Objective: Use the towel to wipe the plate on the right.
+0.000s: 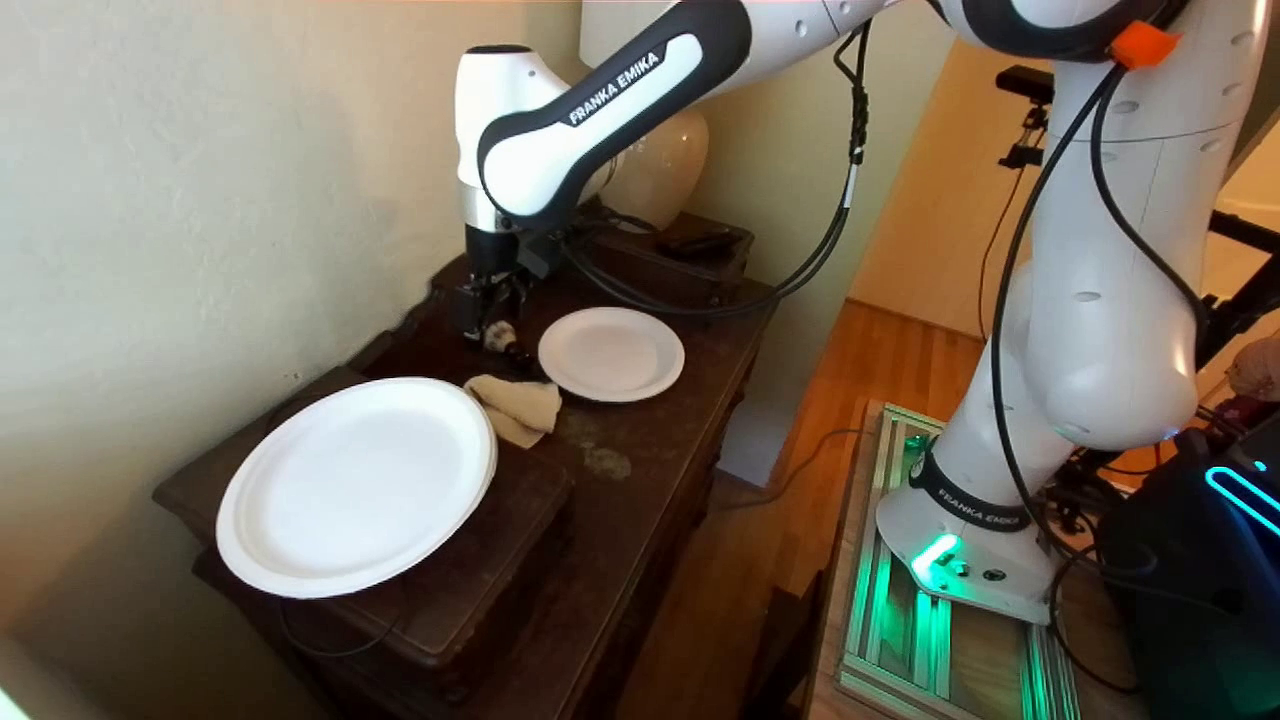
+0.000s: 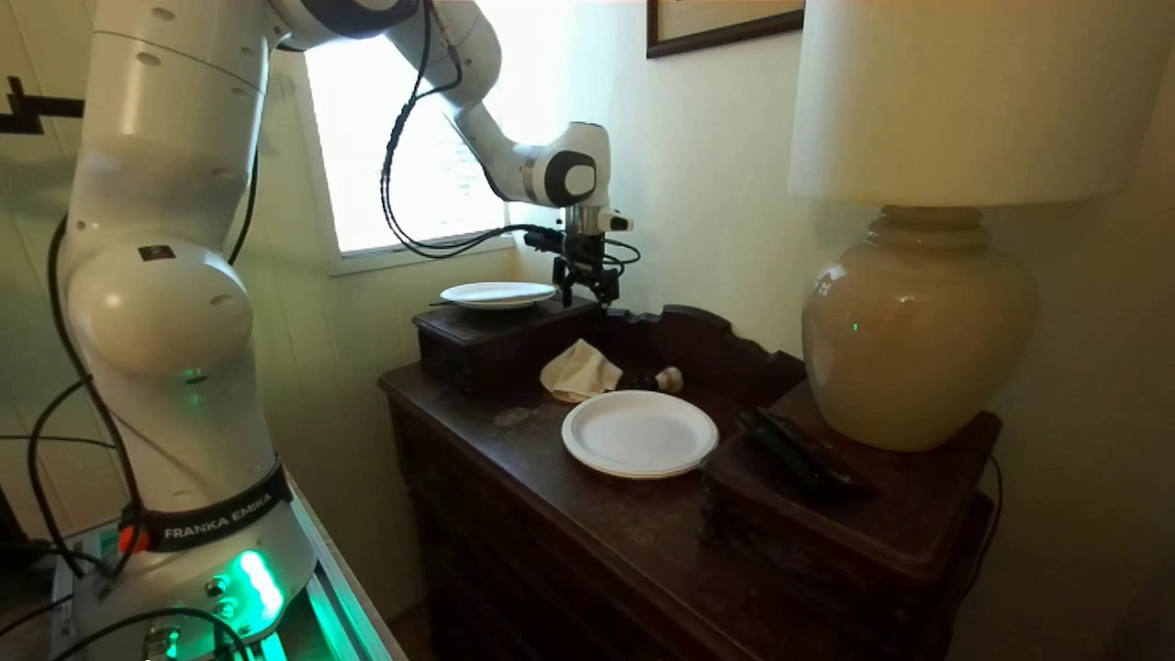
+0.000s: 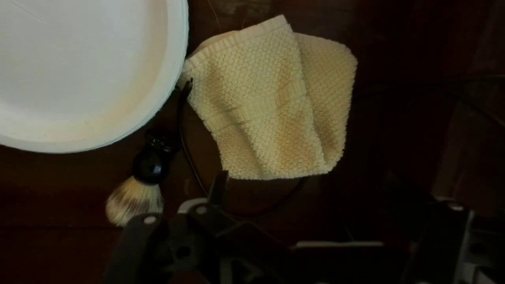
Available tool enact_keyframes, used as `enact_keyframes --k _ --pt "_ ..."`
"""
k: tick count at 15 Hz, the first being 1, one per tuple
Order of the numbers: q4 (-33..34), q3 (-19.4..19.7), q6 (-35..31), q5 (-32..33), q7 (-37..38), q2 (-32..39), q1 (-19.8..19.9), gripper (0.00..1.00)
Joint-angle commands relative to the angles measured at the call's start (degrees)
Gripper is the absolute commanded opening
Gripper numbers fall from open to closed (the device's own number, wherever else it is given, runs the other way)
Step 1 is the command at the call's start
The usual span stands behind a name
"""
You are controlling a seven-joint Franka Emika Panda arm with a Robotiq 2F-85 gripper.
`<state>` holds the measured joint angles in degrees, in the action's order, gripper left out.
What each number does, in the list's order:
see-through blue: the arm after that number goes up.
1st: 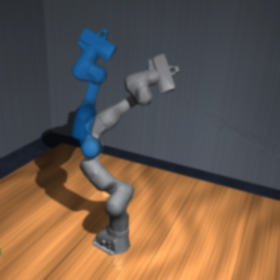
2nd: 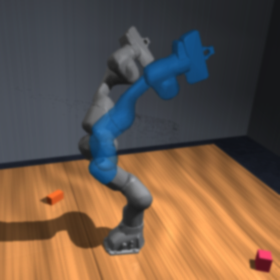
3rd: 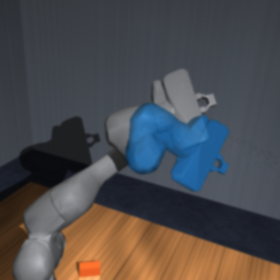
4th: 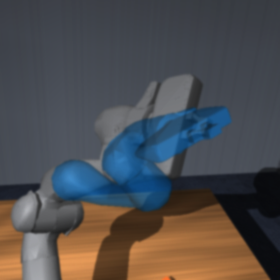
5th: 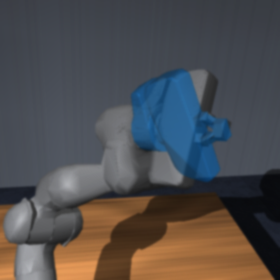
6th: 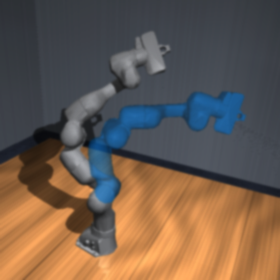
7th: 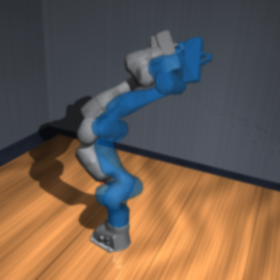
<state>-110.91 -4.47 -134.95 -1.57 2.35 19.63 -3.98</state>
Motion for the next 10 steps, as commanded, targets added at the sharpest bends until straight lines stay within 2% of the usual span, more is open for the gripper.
enact_keyframes --k 1,4,7,9,10 --pt "1.3 -0.6 -4.7 -2.7 -1.8 4.7 0.6 1.00" --pt "1.6 -1.2 -9.7 -4.0 -3.2 8.0 1.2 1.00" --pt "2.8 -1.6 -11.8 -4.2 -3.9 10.9 1.1 1.00" --pt "3.8 -2.1 -12.0 -4.3 -4.3 12.3 1.1 0.90" --pt "4.4 -2.2 -11.8 -4.2 -4.3 12.9 1.0 0.89"
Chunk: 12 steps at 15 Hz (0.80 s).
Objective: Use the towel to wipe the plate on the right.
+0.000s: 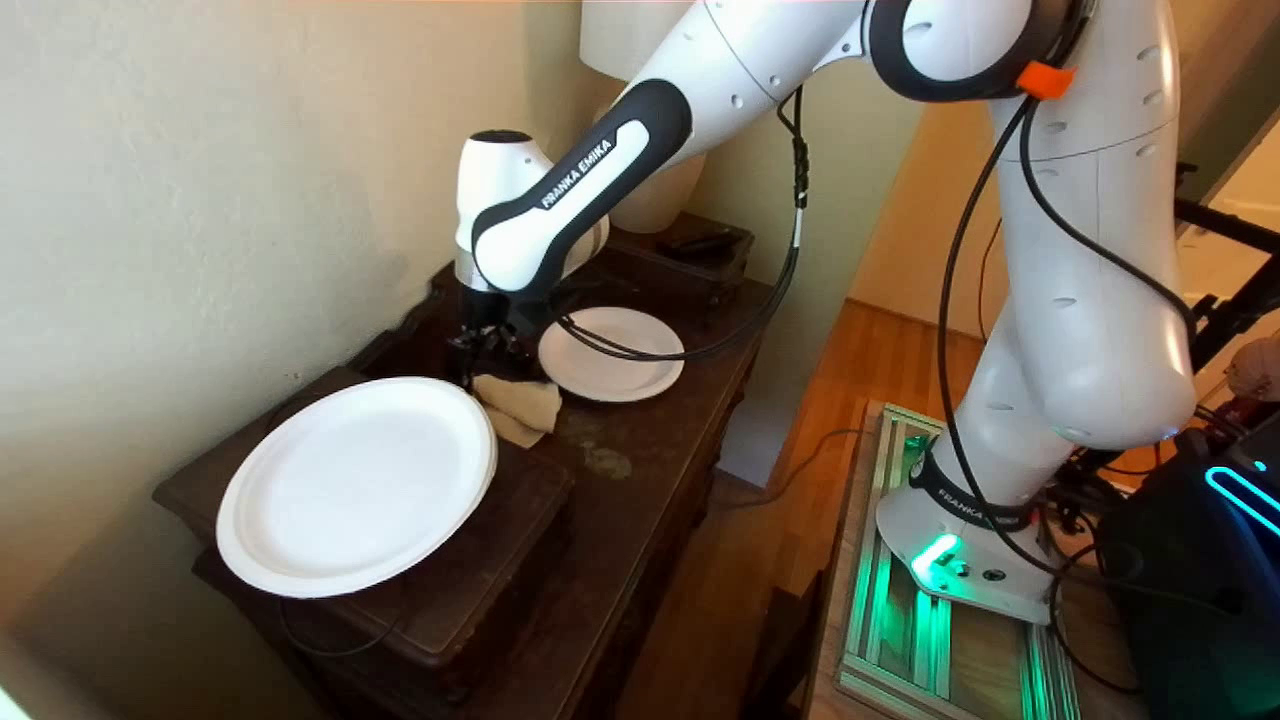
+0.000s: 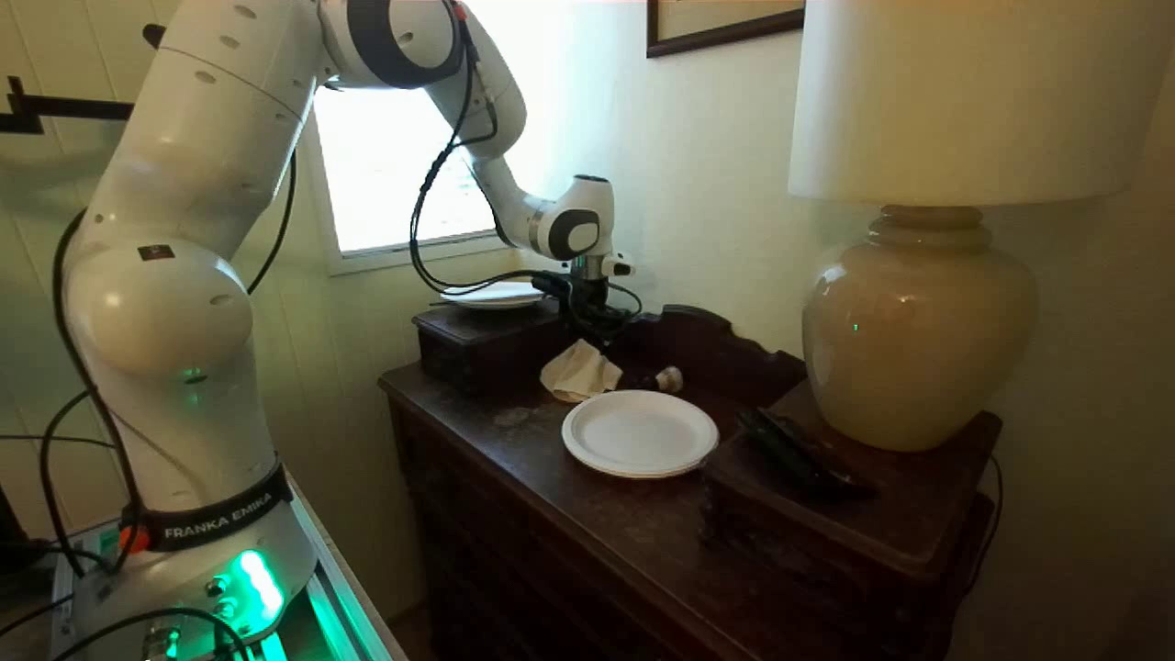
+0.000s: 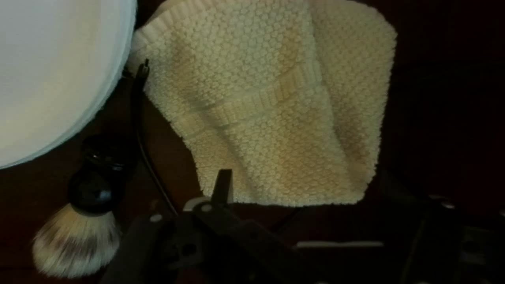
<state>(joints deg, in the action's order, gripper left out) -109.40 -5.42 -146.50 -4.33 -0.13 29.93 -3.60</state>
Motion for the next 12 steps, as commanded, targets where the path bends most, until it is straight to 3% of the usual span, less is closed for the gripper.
enact_keyframes --k 1,5,8,12 --pt "3.4 -1.3 0.2 -1.1 -1.7 3.2 0.5 0.86" --pt "4.4 -1.0 1.7 -0.8 -0.9 3.7 0.3 0.81" --pt "4.0 -0.8 3.4 -1.0 -0.3 2.8 0.4 0.88" --pt "3.8 -1.0 7.4 -1.9 0.1 1.3 0.9 0.90"
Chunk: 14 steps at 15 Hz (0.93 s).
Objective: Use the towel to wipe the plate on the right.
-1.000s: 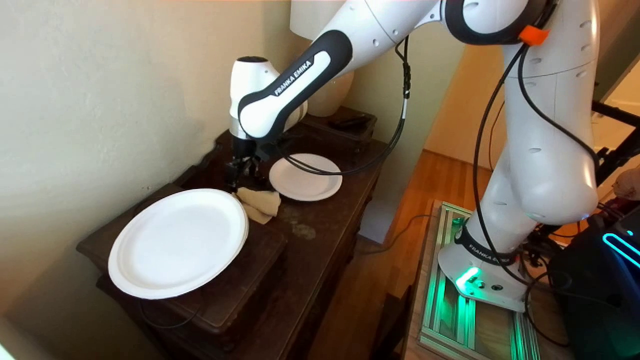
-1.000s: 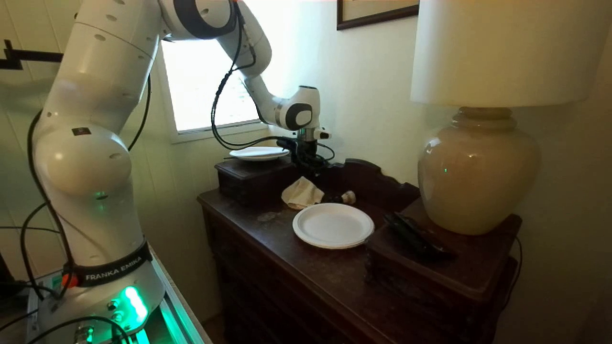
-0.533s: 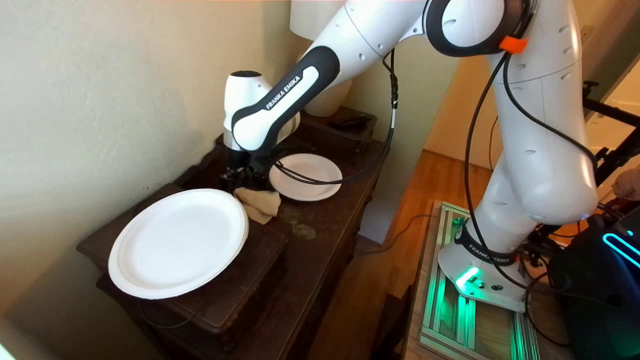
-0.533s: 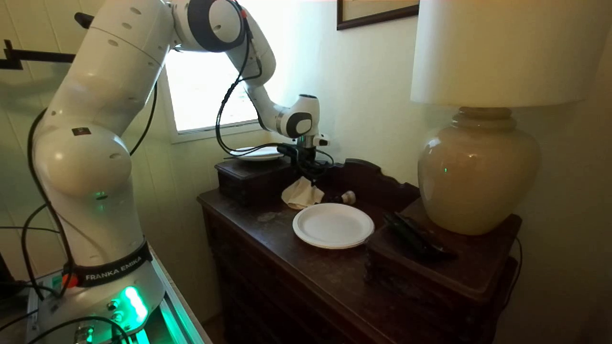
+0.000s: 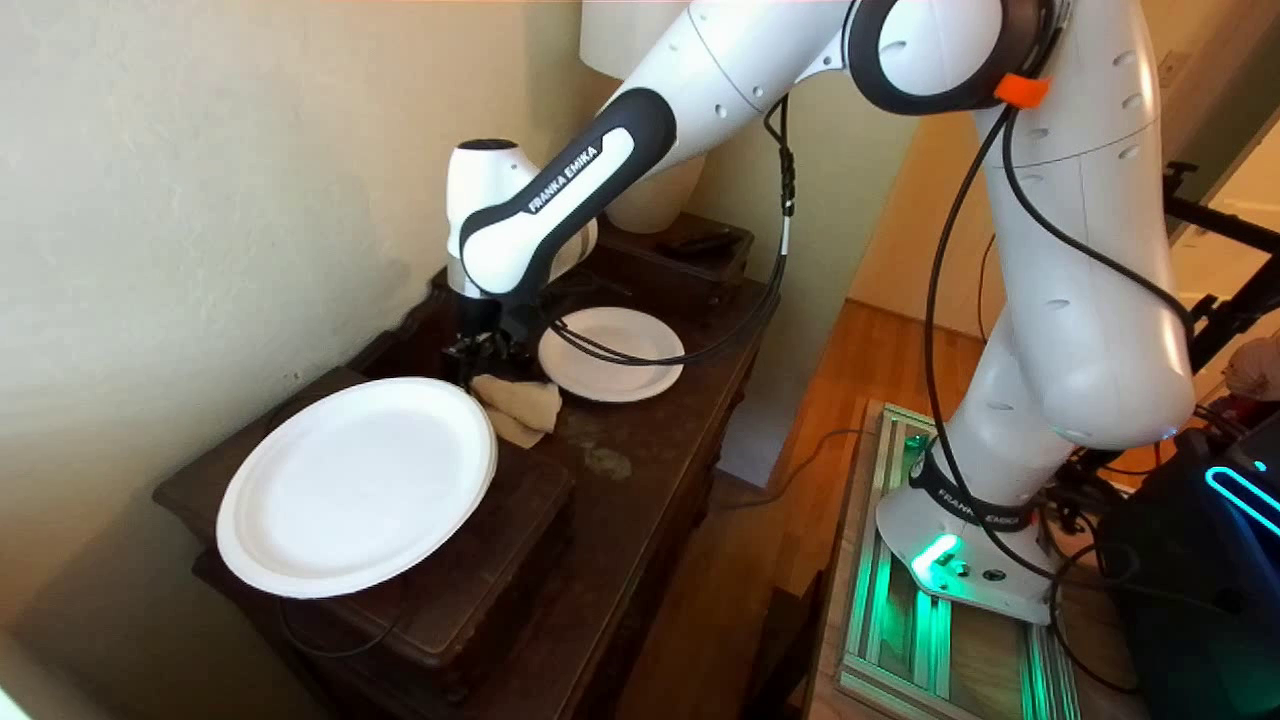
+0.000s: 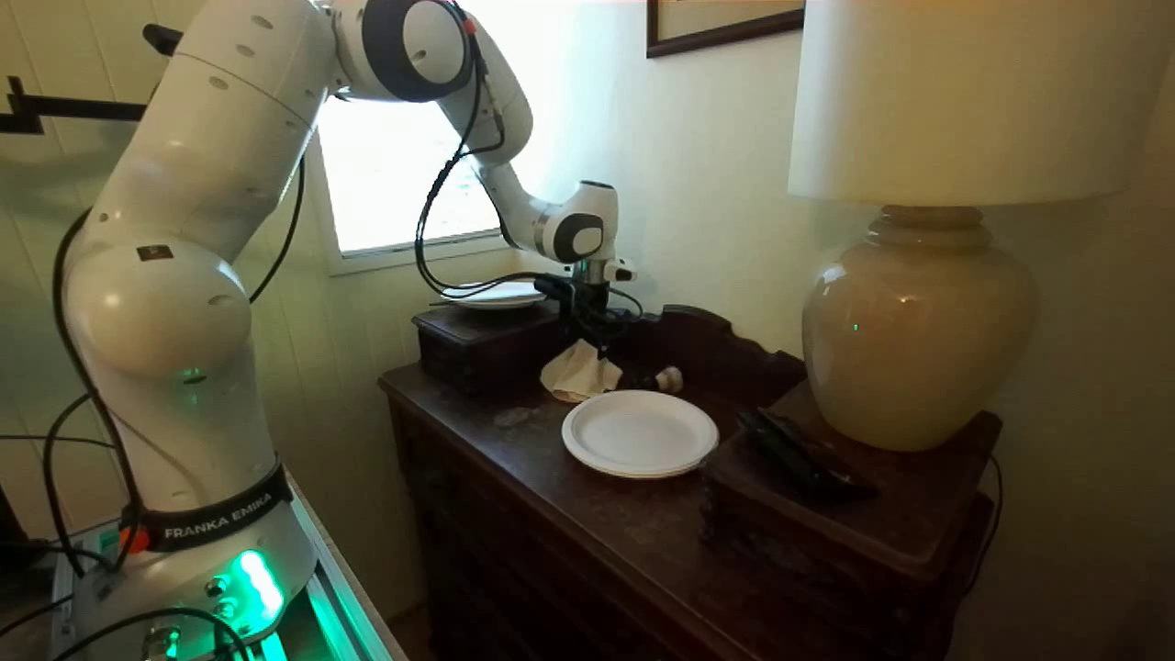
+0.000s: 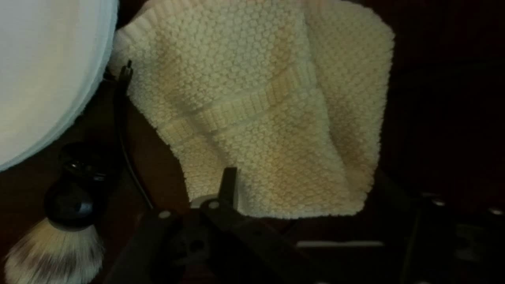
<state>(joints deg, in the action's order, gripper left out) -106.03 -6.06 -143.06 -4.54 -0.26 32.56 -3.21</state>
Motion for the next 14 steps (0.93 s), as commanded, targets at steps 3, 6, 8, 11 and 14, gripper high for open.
enact_keyframes --k 3,6,8,11,14 --pt "0.5 0.4 5.5 -1.1 1.2 -1.7 0.2 0.84" --pt "0.7 0.8 5.9 -0.9 1.7 -1.2 0.1 0.82" --pt "0.9 1.1 6.2 -0.7 1.9 -0.7 0.0 0.80" --pt "1.1 0.9 4.1 -0.5 0.9 0.2 0.0 0.74" --pt "1.4 0.9 2.6 0.0 0.6 1.1 -0.4 0.64"
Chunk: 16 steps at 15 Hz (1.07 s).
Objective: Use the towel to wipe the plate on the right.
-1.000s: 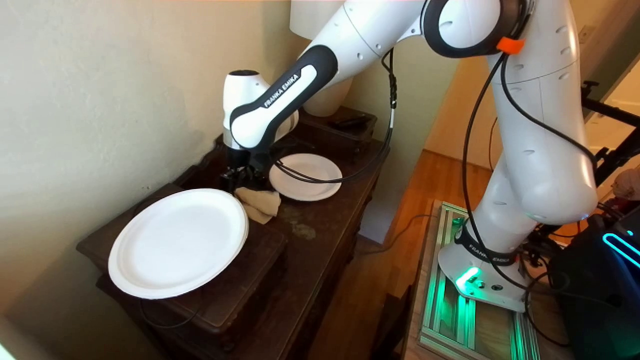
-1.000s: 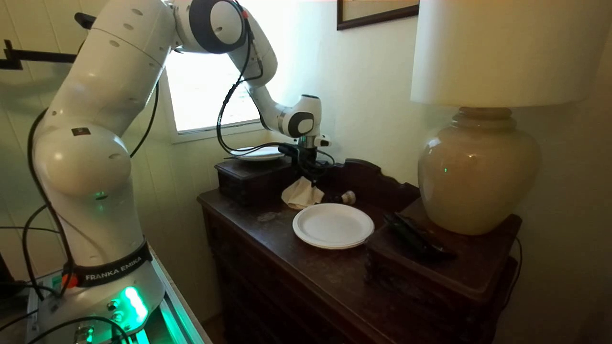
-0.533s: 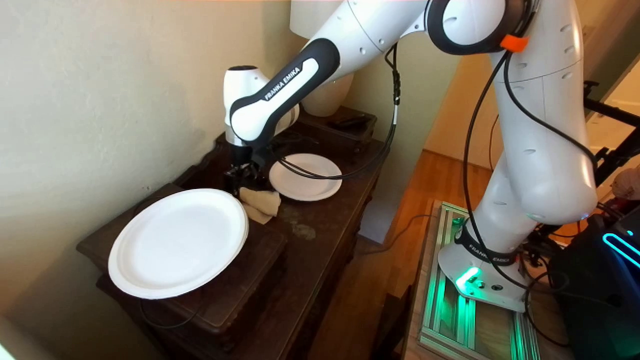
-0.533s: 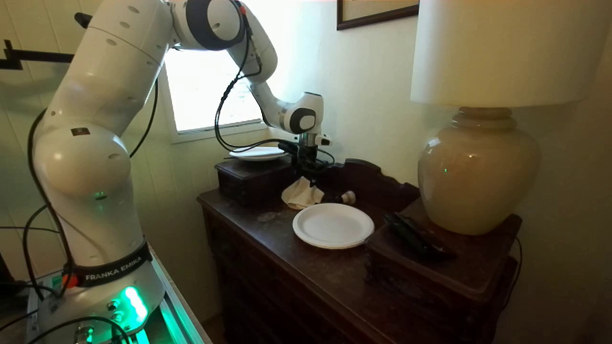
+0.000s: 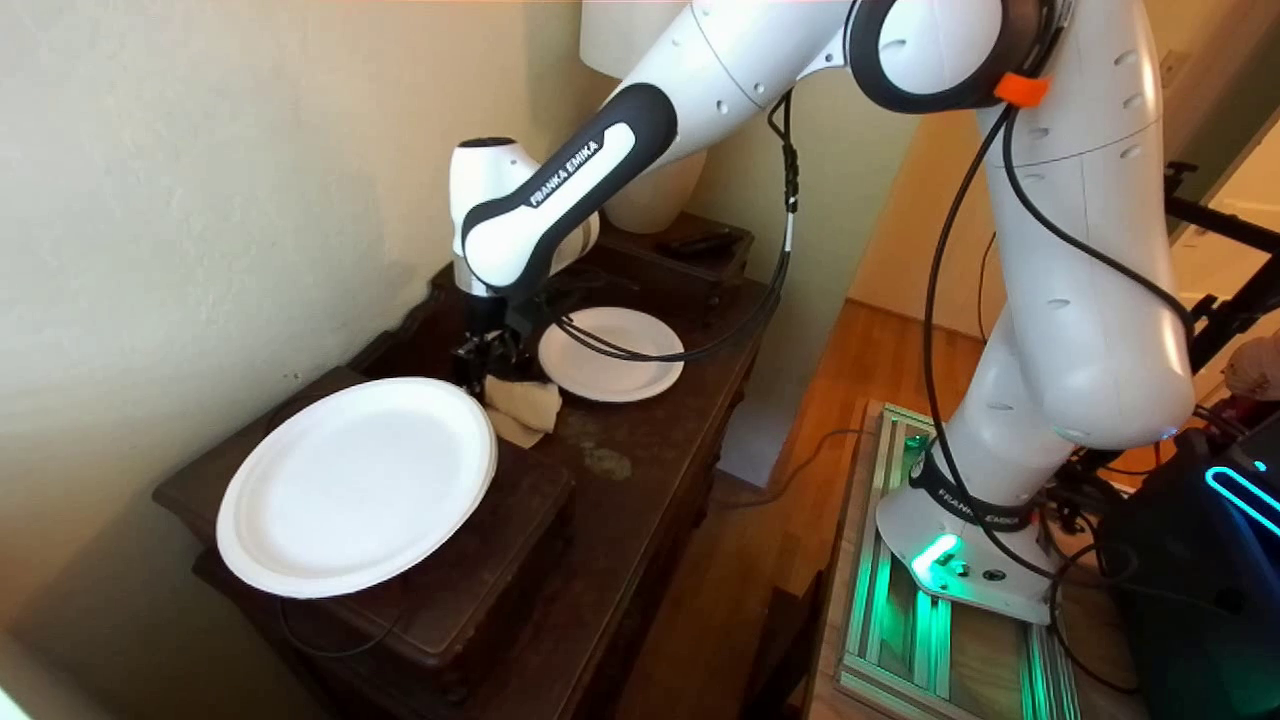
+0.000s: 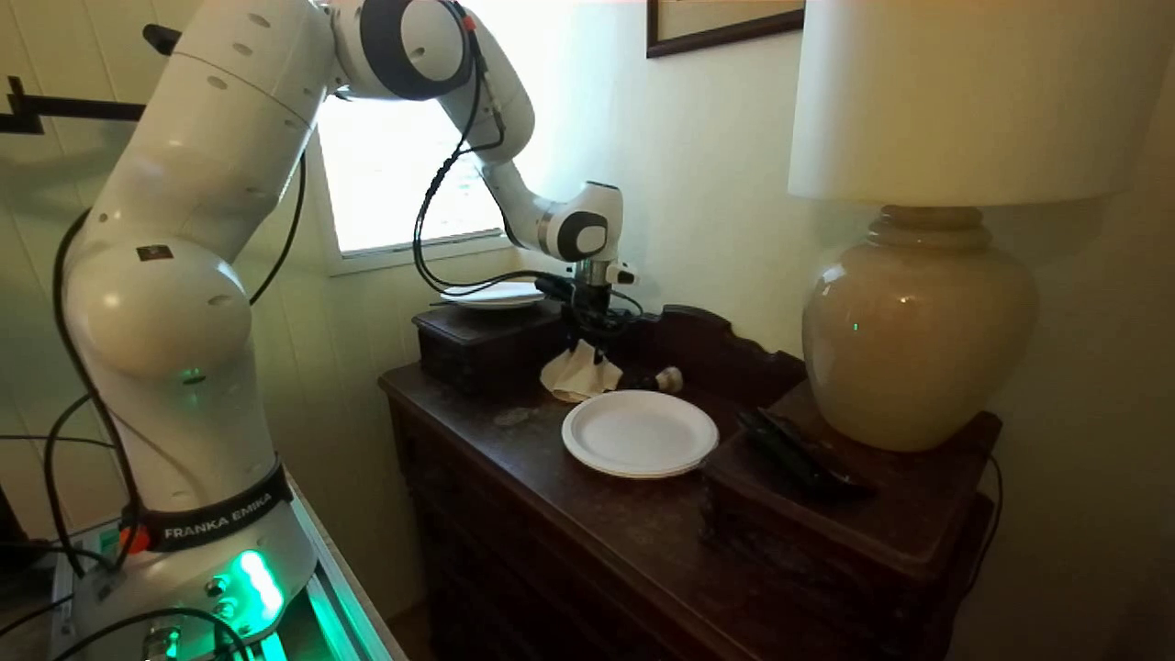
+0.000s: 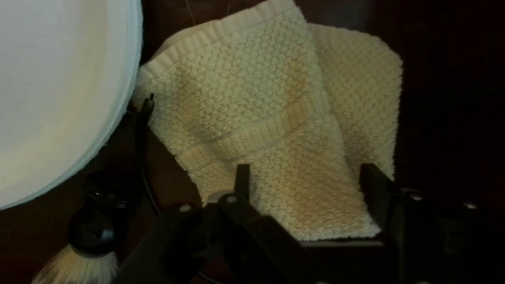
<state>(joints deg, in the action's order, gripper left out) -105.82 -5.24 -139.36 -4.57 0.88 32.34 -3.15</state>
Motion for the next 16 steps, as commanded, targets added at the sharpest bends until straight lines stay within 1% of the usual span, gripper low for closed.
enact_keyframes --k 1,2,3,4,6,7,8,10,11,13,14,15,16 --pt "1.3 0.0 -1.9 0.1 -0.9 1.7 -0.5 0.60" --pt "1.4 -0.1 -2.5 0.2 -1.3 2.0 -0.5 0.64" --pt "1.4 0.0 -4.0 0.8 -1.8 2.4 -0.8 0.66" --pt "1.5 -0.1 -5.0 0.8 -2.3 2.8 -0.7 0.70" --pt "1.9 -0.4 -6.9 0.9 -3.4 3.8 -0.7 0.70" --pt "2.2 -0.6 -7.3 0.7 -4.0 4.4 -0.6 0.62" --pt "2.5 -1.2 -7.4 0.1 -4.7 4.8 -0.2 0.44" --pt "2.9 -2.1 -6.9 -0.5 -5.8 5.0 0.2 0.30" --pt "3.0 -2.2 -6.6 -0.3 -5.9 4.9 0.1 0.21" --pt "2.8 -1.9 -5.7 0.1 -5.7 4.1 -0.3 0.08" --pt "2.3 -1.9 -4.9 0.0 -5.5 3.3 -0.3 0.05" --pt "1.5 -1.6 -4.1 0.1 -4.7 2.1 -0.5 0.03" --pt "0.2 -2.1 -3.1 -0.8 -4.6 0.3 0.0 0.01"
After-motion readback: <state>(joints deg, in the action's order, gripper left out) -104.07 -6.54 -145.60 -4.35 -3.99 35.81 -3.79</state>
